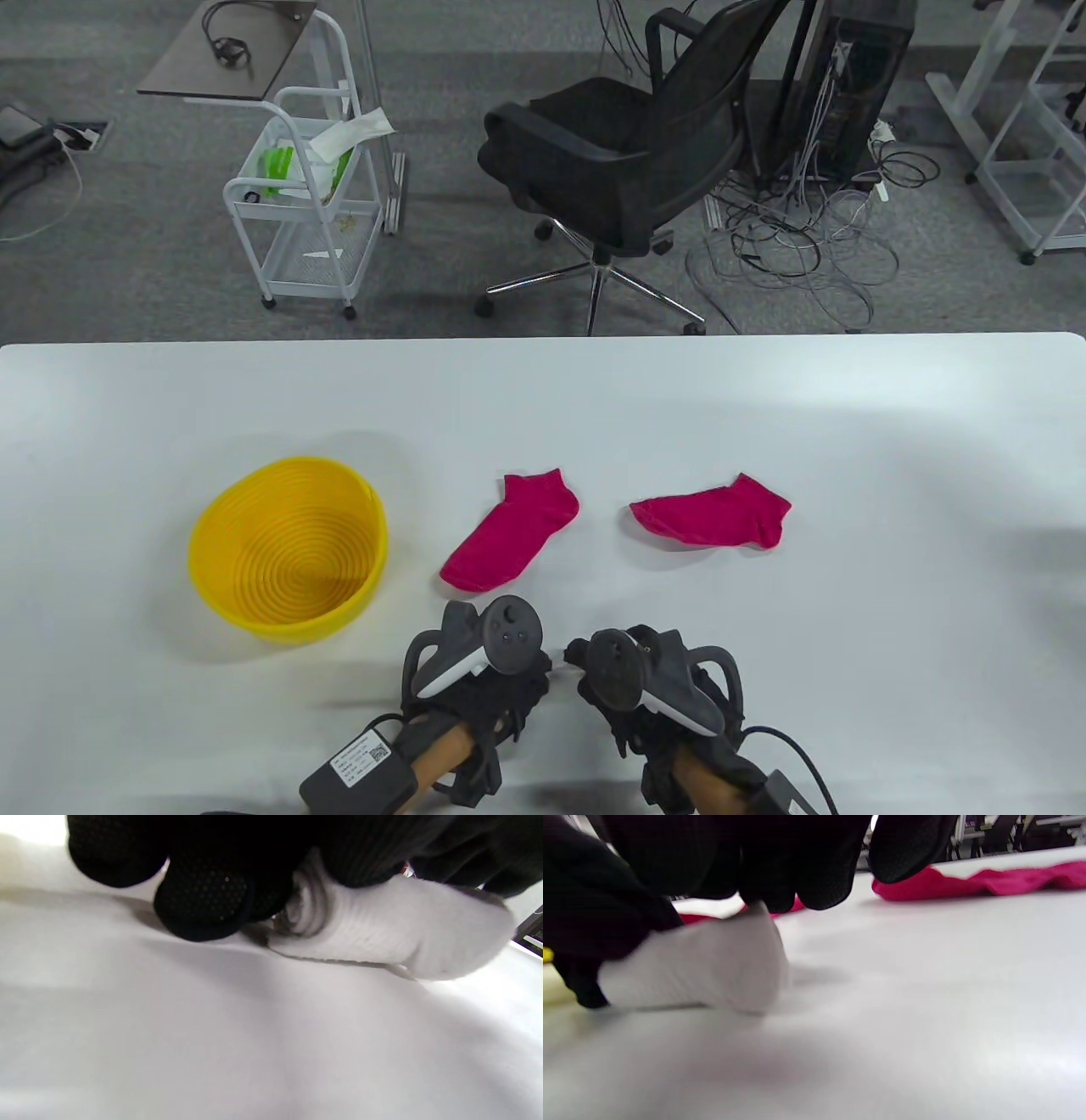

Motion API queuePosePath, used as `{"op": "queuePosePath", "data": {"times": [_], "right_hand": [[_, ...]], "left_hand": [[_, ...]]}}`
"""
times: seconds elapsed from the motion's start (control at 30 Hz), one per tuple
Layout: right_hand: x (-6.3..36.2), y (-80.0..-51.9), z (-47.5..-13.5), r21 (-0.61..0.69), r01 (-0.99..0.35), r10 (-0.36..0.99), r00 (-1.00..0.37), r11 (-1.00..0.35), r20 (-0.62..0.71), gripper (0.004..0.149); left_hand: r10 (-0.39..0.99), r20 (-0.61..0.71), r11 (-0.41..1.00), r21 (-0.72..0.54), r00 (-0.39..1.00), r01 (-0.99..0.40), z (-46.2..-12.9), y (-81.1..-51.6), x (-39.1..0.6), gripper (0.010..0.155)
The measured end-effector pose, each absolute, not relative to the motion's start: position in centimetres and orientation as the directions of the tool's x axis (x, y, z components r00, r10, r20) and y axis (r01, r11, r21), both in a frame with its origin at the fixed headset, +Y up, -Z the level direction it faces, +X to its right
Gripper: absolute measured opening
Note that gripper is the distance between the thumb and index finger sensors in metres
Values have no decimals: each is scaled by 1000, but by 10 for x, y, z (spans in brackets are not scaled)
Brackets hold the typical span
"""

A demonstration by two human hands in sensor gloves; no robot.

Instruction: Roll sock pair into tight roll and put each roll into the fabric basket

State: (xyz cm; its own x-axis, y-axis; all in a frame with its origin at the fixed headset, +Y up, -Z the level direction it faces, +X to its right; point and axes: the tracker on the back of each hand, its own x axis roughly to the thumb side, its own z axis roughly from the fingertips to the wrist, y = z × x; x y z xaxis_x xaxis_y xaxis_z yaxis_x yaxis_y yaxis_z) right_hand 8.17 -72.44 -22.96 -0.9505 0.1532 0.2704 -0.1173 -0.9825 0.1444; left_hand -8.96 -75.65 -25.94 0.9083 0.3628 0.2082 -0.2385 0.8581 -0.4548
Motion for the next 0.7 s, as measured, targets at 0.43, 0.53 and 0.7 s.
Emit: {"op": "queuePosePath", "data": {"times": [0.43,0.53,0.7], "right_hand": [[75,-735,-226,225,-18,88,-948,-974,307,45],[76,-736,-228,248,-32,104,-953,-968,285,45],[79,-739,-231,271,-75,146,-957,-960,253,45]], "left_hand": [[377,195,860,-437,906,-264,-259,-759,-92,52],[382,193,866,-417,904,-277,-259,-753,-93,55],[393,277,895,-333,877,-296,-259,-737,-93,53]]}}
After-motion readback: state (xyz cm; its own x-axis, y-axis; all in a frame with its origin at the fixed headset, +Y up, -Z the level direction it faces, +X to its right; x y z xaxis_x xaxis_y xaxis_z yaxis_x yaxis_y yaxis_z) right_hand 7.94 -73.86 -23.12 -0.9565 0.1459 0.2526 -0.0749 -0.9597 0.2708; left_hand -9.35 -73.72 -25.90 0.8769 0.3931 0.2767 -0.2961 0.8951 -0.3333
